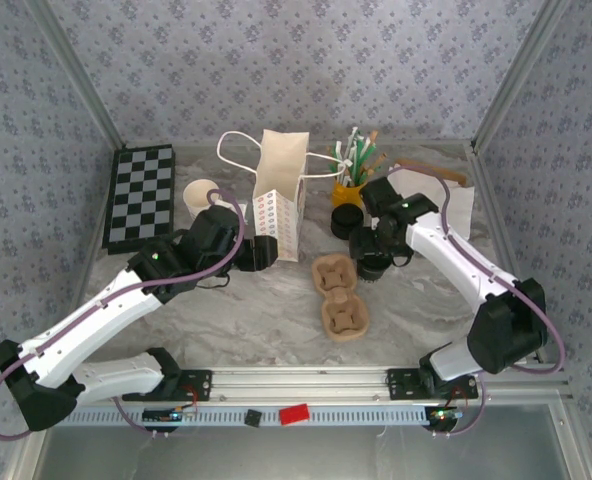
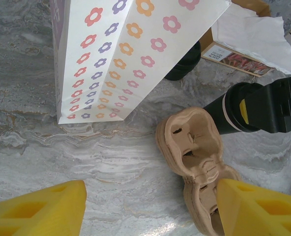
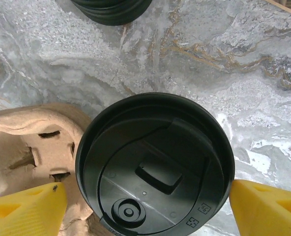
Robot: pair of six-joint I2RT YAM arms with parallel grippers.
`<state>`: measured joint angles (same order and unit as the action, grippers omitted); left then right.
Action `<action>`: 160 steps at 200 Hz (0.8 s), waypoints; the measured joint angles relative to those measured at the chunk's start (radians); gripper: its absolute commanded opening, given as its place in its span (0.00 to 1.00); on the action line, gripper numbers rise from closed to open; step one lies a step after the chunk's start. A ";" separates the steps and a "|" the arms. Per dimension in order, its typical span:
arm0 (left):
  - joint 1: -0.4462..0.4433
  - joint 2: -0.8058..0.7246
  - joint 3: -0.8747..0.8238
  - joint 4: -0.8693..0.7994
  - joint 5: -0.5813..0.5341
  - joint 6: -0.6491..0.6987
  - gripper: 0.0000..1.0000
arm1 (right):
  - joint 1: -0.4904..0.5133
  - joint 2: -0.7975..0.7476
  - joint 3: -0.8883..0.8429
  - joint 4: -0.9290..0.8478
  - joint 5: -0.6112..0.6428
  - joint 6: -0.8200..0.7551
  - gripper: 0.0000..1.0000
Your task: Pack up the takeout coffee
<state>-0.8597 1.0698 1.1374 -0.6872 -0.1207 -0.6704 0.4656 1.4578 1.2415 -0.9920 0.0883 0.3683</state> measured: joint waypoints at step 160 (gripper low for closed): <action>0.004 0.000 0.000 0.000 -0.011 0.000 0.71 | -0.003 0.090 0.031 -0.019 -0.016 -0.055 0.80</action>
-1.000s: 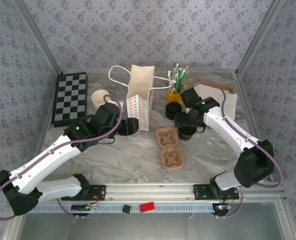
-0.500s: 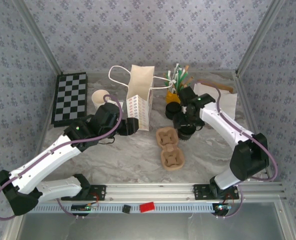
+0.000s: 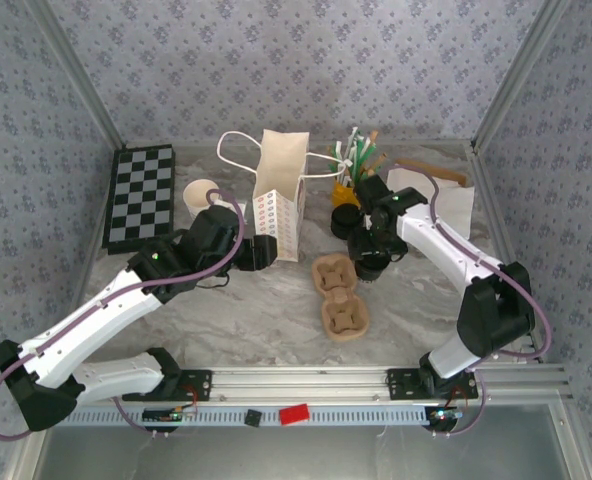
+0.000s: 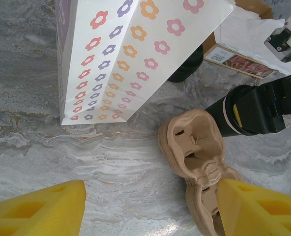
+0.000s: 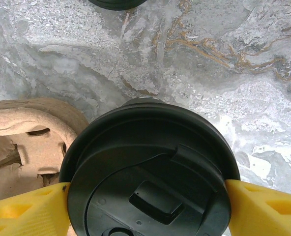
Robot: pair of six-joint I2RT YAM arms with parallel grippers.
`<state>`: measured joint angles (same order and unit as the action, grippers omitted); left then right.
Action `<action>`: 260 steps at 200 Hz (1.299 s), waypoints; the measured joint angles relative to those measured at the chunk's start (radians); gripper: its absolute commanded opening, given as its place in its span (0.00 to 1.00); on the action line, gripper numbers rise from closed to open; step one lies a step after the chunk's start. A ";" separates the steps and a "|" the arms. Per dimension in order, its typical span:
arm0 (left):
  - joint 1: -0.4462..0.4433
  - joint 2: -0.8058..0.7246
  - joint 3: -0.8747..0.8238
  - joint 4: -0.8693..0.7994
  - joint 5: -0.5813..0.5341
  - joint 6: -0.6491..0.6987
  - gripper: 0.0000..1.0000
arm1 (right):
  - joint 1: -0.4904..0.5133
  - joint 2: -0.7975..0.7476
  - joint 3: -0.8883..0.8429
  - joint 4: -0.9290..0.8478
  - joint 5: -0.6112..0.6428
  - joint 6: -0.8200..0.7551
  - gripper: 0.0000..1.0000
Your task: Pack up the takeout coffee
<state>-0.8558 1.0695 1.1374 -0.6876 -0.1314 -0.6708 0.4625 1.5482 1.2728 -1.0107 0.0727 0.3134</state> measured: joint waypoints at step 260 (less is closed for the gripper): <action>0.026 -0.001 -0.016 0.000 0.004 0.008 0.73 | 0.053 -0.086 -0.018 -0.045 -0.059 0.140 0.99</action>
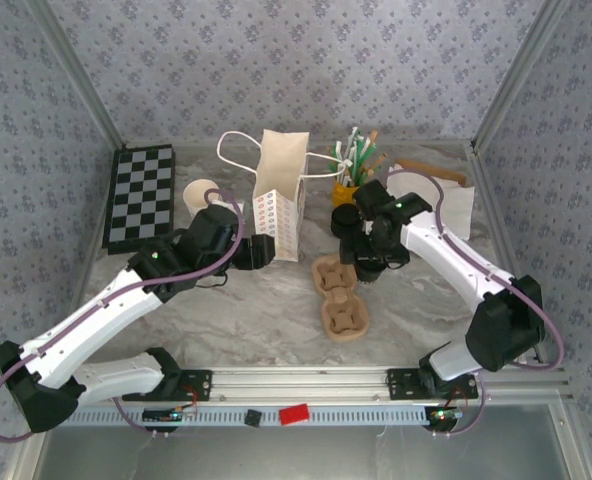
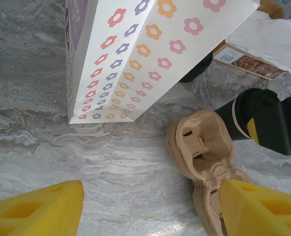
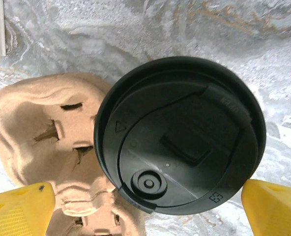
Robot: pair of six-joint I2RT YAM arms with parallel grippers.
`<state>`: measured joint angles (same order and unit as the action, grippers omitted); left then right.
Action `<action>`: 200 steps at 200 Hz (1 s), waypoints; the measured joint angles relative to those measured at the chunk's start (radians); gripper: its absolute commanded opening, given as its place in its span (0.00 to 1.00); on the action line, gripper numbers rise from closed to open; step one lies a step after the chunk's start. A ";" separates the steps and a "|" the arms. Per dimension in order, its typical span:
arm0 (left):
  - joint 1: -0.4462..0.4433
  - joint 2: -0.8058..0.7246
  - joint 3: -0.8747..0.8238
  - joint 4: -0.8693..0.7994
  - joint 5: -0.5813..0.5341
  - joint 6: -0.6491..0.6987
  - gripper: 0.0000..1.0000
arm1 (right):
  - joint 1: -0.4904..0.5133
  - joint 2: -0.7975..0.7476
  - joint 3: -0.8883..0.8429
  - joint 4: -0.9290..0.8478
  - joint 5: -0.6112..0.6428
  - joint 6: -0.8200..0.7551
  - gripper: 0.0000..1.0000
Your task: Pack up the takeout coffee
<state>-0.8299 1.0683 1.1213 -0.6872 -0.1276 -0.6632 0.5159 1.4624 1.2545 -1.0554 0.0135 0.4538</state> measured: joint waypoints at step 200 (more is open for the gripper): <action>0.005 -0.042 -0.019 0.000 -0.001 -0.002 0.73 | 0.064 -0.018 0.101 -0.131 0.054 -0.012 0.96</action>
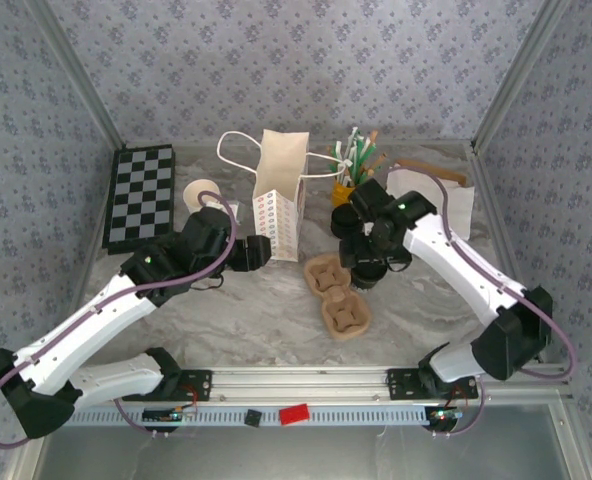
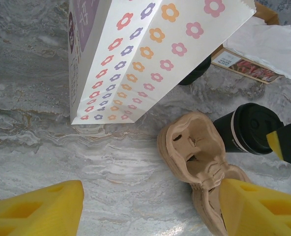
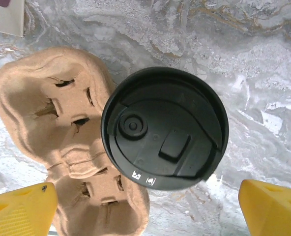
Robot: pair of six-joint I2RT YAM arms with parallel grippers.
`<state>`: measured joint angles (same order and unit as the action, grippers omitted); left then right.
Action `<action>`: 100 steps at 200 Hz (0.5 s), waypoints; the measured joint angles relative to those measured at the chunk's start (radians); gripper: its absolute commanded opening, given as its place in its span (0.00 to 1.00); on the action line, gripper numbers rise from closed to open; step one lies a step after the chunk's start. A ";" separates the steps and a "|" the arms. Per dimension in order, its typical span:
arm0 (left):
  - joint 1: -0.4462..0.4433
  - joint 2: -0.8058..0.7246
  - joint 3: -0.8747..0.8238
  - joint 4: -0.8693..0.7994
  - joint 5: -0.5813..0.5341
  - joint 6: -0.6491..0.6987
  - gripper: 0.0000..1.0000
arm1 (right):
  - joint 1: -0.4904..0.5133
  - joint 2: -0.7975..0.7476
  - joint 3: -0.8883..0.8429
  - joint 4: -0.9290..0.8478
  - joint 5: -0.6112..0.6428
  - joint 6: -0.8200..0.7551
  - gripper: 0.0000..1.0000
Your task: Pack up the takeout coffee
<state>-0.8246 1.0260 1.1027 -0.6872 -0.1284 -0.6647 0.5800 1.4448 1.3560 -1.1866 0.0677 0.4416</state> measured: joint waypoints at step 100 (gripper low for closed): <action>0.006 -0.024 -0.014 0.000 -0.018 -0.002 0.74 | 0.003 0.126 0.039 -0.017 0.059 -0.047 0.98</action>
<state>-0.8181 1.0023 1.0889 -0.6872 -0.1467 -0.6670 0.5831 1.5707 1.3952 -1.2034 0.1265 0.3943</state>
